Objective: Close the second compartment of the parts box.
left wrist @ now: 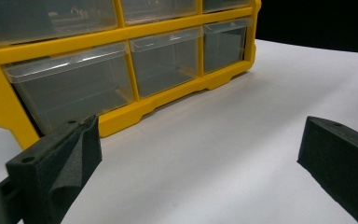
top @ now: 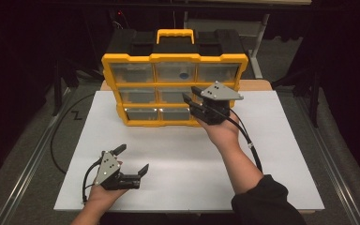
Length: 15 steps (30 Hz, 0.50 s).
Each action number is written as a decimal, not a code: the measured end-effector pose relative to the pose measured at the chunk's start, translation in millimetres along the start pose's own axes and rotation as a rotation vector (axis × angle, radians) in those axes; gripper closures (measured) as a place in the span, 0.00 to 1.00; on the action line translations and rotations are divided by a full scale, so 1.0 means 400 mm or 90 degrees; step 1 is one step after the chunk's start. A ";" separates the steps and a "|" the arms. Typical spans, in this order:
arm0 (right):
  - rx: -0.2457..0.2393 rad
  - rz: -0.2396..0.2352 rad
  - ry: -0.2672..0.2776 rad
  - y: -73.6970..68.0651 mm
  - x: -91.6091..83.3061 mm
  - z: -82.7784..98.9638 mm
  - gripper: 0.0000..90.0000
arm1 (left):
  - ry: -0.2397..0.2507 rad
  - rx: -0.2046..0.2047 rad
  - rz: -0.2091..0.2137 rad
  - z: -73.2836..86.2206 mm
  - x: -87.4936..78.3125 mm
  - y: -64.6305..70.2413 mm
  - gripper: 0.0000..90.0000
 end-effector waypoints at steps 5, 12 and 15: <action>0.017 -0.004 -0.020 0.001 -0.035 0.052 0.59 | -0.002 0.000 -0.002 0.001 0.002 0.000 0.00; 0.028 -0.008 -0.036 0.005 -0.086 0.110 0.51 | -0.007 0.002 -0.002 0.005 0.004 0.001 0.00; 0.031 -0.007 -0.039 0.008 -0.110 0.136 0.47 | -0.006 0.004 -0.004 0.004 0.002 -0.001 0.00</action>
Point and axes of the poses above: each handheld gripper's, and its own axes: x roughly forward along the jaws, z roughly out of its underside, y roughly to its right, the point moved 6 cm from there along x, roughly forward along the jaws, and after that the axes turned 10 degrees about y, right-handed, at the moved point
